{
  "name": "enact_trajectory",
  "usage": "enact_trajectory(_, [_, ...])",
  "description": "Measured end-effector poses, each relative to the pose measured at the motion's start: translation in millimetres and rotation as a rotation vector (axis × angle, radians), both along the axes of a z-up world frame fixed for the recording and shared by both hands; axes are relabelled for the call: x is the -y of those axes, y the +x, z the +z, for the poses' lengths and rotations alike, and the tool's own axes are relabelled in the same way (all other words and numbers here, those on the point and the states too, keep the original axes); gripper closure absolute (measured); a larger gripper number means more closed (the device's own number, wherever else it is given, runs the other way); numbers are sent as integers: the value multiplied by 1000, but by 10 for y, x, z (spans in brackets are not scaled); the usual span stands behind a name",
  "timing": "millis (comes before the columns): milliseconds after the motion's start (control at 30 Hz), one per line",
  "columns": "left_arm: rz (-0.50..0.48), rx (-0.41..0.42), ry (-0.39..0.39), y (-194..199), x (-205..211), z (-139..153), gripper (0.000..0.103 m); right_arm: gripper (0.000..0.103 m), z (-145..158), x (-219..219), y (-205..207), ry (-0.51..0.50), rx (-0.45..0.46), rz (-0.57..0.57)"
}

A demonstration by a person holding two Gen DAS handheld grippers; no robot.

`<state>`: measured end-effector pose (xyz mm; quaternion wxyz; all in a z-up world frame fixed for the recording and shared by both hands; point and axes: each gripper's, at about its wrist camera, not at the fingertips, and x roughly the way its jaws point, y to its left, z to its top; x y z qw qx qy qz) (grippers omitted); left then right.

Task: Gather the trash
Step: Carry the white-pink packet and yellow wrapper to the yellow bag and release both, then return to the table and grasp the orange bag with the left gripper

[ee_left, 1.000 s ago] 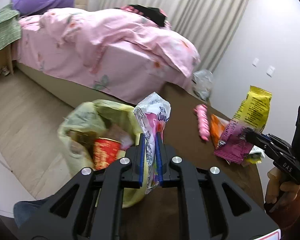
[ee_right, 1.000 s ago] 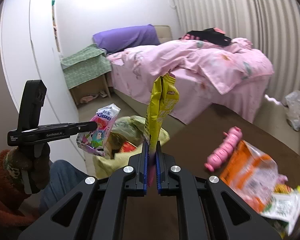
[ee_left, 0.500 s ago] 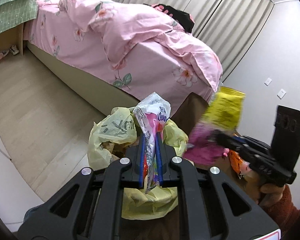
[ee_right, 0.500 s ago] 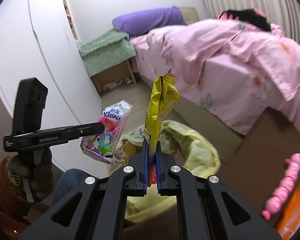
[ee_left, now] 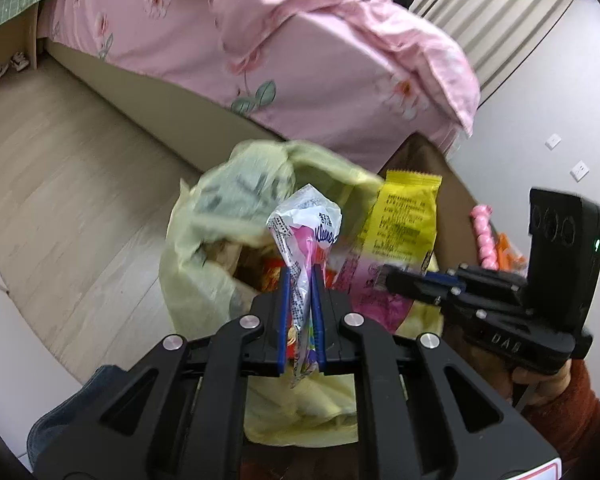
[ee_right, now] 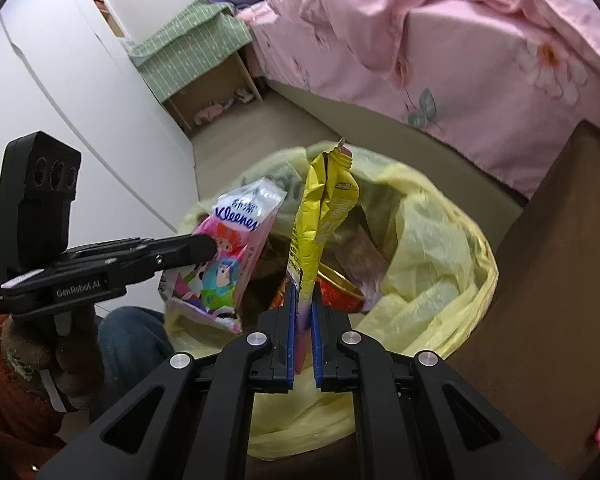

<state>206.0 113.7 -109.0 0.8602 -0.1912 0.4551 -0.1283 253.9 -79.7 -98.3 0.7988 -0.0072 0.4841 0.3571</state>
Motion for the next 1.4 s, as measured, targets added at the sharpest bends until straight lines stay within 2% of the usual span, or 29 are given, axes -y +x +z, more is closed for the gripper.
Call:
enact_trajectory(167, [-14, -23, 33, -44, 23, -82, 93, 95, -82, -32, 12, -45, -15, 9])
enact_trajectory(400, [11, -16, 6, -79, -23, -19, 92, 93, -65, -63, -17, -58, -3, 4])
enact_trajectory(467, [24, -7, -14, -106, -68, 36, 82, 91, -38, -51, -28, -72, 11, -12])
enact_trajectory(500, [33, 0, -21, -120, -90, 61, 77, 84, -26, -49, -37, -79, 18, -13])
enact_trajectory(533, [51, 14, -23, -148, -122, 106, 72, 72, -6, -40, -56, -83, 26, -10])
enact_trajectory(567, [61, 24, -20, -159, -134, 137, 71, 68, 14, -29, -94, -77, 31, -11])
enact_trajectory(800, [114, 99, 37, -271, -149, 451, 70, 67, 229, 137, -240, -52, 82, -39])
enact_trajectory(967, [85, 206, 112, -420, 78, 797, 64, 67, 509, 494, -484, -8, 151, -91])
enact_trajectory(1133, [-5, 279, 123, -534, 482, 1043, 62, 67, 818, 1062, -868, -11, 266, -180])
enact_trajectory(1233, [-59, 295, 116, -549, 765, 1111, 62, 67, 952, 1449, -1095, -37, 334, -248])
enact_trajectory(1400, [-163, 286, 95, -537, 1296, 1107, 61, 66, 1050, 2133, -1445, -79, 394, -391])
